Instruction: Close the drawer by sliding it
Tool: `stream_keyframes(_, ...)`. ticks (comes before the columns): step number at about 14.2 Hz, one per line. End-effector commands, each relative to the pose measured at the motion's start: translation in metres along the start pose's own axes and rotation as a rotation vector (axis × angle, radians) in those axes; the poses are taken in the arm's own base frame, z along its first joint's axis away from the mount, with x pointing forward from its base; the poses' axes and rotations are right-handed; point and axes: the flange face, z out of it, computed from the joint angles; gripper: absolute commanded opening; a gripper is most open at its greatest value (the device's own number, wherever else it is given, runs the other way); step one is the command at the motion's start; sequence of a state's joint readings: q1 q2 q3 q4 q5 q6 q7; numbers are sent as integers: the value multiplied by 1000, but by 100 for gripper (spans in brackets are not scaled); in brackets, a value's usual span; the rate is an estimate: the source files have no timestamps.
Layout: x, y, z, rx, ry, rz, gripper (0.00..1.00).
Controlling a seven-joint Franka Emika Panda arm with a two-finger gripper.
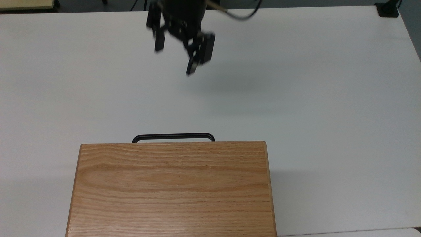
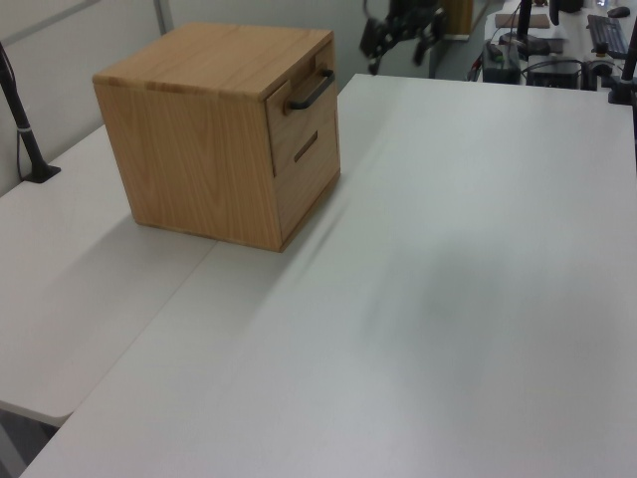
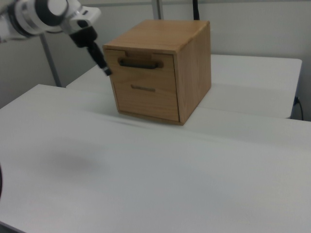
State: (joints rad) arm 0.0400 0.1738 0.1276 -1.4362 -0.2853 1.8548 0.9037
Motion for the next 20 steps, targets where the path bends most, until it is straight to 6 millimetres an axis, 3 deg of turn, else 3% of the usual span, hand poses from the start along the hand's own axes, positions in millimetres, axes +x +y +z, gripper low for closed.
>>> stream_keyframes(1,-34,37,-42,-49,-157,-46,100)
stream_keyframes(3,-54,46,-53,-71,-229,-117,100)
stream_keyframes(7,-67,72,-68,-16,-328,-319,100)
stream_keyframes(12,-41,99,-65,77,-273,-682,100)
stream_keyframes(20,-30,95,-53,95,-252,-744,100)
